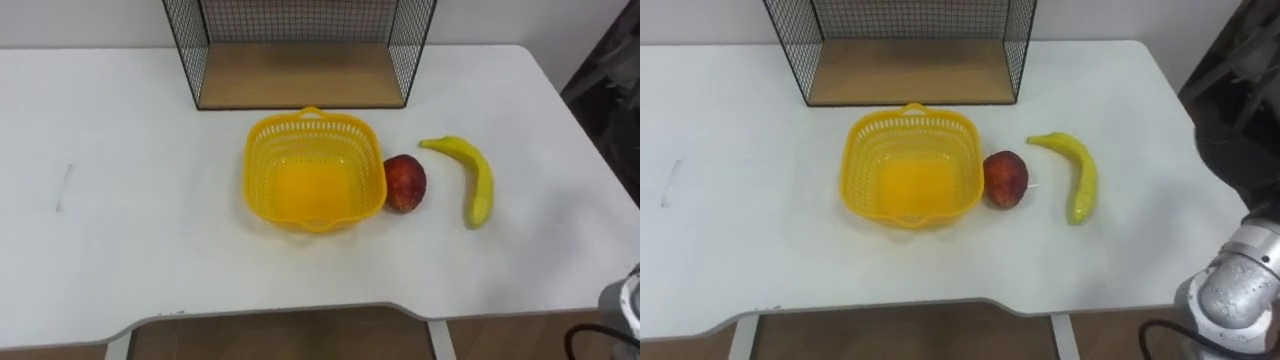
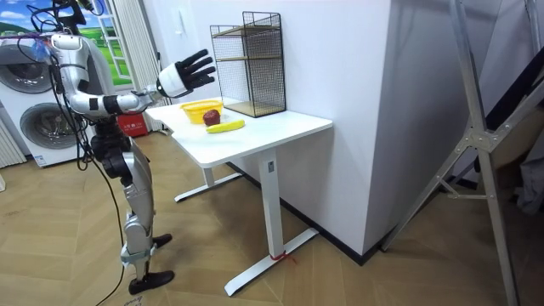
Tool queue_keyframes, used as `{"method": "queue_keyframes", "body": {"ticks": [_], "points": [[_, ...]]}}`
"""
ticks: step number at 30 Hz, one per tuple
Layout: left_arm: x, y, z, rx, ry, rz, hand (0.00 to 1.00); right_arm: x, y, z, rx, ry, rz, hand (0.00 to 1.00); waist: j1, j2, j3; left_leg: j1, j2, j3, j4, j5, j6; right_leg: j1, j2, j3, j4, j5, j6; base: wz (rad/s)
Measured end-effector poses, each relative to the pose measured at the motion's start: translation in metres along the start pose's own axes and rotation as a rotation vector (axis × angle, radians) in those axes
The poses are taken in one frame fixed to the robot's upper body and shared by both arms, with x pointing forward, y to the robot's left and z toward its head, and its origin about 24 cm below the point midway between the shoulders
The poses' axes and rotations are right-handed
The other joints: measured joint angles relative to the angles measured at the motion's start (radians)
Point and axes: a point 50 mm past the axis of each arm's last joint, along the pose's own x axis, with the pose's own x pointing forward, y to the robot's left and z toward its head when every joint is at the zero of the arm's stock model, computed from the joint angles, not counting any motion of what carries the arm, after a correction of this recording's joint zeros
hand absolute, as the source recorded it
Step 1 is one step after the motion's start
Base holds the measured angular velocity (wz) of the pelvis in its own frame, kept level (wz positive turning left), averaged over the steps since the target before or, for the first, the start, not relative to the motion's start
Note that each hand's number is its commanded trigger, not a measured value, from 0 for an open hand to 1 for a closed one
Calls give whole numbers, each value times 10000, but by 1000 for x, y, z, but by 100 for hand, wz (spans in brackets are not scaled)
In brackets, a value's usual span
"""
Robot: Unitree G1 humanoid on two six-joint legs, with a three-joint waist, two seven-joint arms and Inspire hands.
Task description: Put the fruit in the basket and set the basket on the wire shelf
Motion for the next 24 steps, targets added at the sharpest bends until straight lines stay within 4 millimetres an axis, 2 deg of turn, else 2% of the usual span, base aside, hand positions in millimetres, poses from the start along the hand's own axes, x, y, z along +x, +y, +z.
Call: {"method": "queue_keyframes", "body": {"ticks": [7,14,24], "points": [[0,2,-2,92,128,45,0,-8,20,-9,-339,414,2335,0,66,36,-23,108,-14,-151,32,1,0,180,0,-80,-6,0,-1,4],[1,2,2,92,93,-101,0,-17,31,-26,-1667,884,4215,0,306,30,-29,19,-22,-197,65,13,4,176,0,-86,-1,7,-11,1],[4,3,13,272,-226,-393,0,-28,48,-29,-2605,665,6258,0,396,-66,-20,-7,-26,-299,46,13,3,151,-3,-253,-20,7,-10,2]]}}
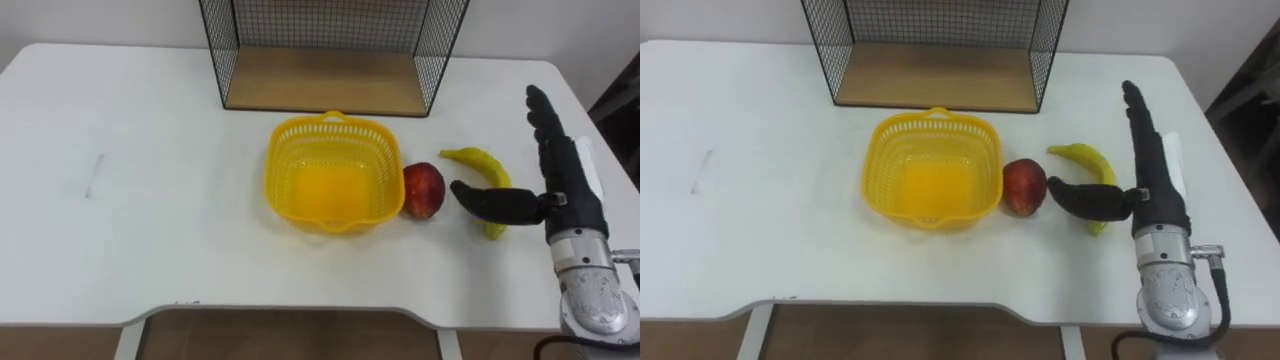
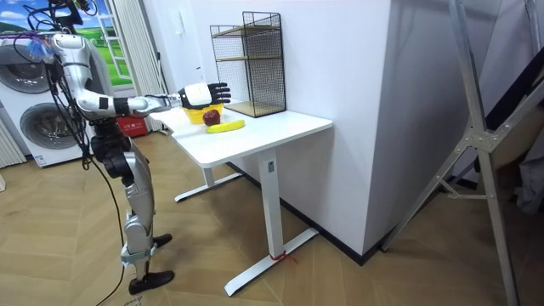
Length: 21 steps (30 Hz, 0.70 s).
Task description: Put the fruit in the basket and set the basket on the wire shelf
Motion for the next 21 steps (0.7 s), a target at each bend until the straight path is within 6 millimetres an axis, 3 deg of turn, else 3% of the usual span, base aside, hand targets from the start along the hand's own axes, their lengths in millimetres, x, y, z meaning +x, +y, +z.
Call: {"method": "queue_keyframes", "body": {"ticks": [21], "points": [[2,-1,8,216,-202,-404,0,-3,17,-10,-287,680,1840,0,-24,42,-6,-11,-2,-110,145,-2,0,141,0,-67,6,8,-10,1]]}}
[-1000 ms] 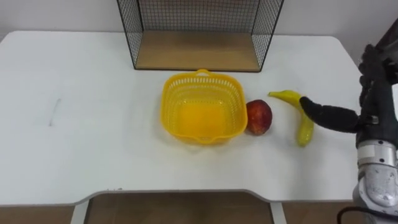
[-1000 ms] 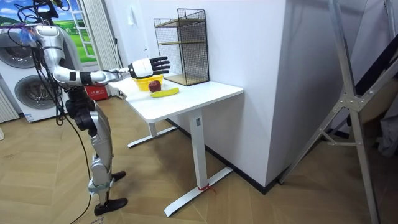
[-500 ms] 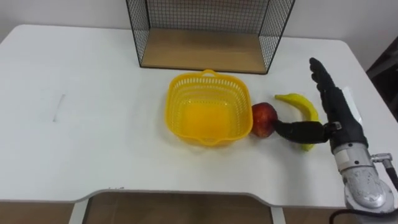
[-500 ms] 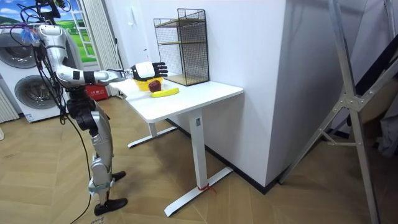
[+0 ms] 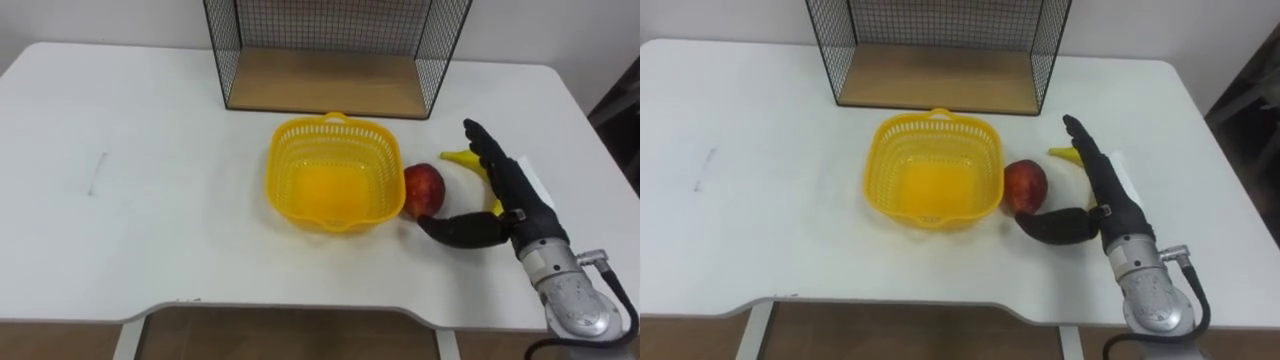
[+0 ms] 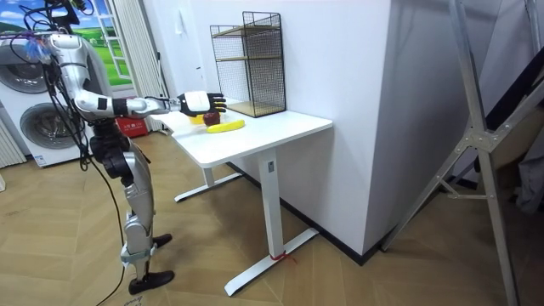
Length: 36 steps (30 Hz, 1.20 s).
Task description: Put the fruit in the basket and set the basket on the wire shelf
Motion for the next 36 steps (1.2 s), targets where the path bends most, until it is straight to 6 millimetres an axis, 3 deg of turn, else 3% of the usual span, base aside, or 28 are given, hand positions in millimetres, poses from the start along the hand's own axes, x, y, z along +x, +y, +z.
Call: {"method": "queue_keyframes", "body": {"ticks": [12,19,25,30,36], "points": [[2,3,12,11,-416,-64,0,3,4,-19,-56,867,470,0,51,53,-33,-35,1,-68,133,0,1,58,2,-72,21,13,-21,2],[2,3,13,8,-437,-59,0,7,3,-18,-47,883,511,0,255,83,-7,-40,1,-67,141,2,6,52,3,-55,18,38,-25,1],[1,3,10,23,-348,-32,0,21,-1,-10,-52,754,380,0,264,-44,8,-67,-21,-130,130,12,16,48,4,-141,-104,38,-24,2],[2,7,12,50,-379,100,0,23,3,-8,-92,708,423,0,541,-238,48,-117,-28,-160,95,14,17,30,9,-192,-150,45,-19,2],[2,7,11,74,-310,97,0,30,10,-8,-201,767,679,0,677,-224,62,-145,-31,-201,98,13,16,31,8,-215,-145,52,-15,1]]}}
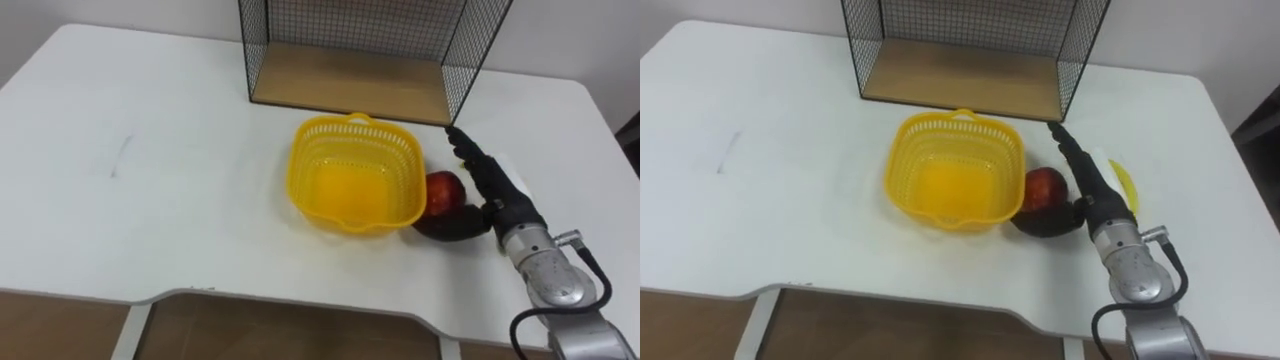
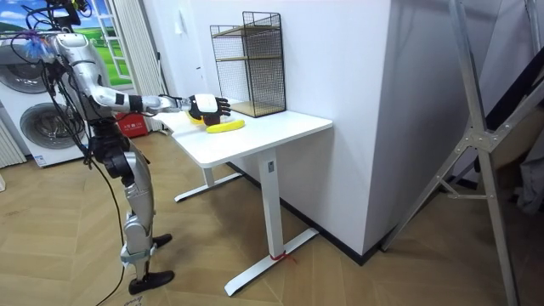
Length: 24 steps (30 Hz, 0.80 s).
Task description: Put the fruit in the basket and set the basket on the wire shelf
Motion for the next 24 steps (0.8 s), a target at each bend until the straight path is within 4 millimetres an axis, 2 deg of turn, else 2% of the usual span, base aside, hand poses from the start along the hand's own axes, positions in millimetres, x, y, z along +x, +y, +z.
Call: {"method": "queue_keyframes", "body": {"ticks": [9,16,21,22,24], "points": [[0,-1,-2,118,266,-45,0,3,4,-4,-127,231,190,0,81,60,16,-67,-1,-109,107,0,1,68,5,-93,17,10,-15,2],[-1,-3,-7,261,545,-133,0,2,5,-8,-158,386,287,0,95,93,-20,-79,0,-159,181,0,2,121,8,-157,27,22,-22,1],[-3,-4,-13,661,797,-198,0,1,6,-14,-252,790,503,0,59,96,-128,-61,-1,-162,103,0,2,137,4,-179,21,22,-21,0],[-3,-5,-15,676,838,-245,0,1,7,-16,-247,886,524,13,47,91,-137,-46,-1,-162,109,0,2,151,4,-181,18,22,-21,0],[-4,-5,-17,673,908,-281,0,0,7,-21,-228,1108,558,81,39,63,-155,-35,-3,-161,122,1,2,158,4,-185,17,21,-21,0]]}}
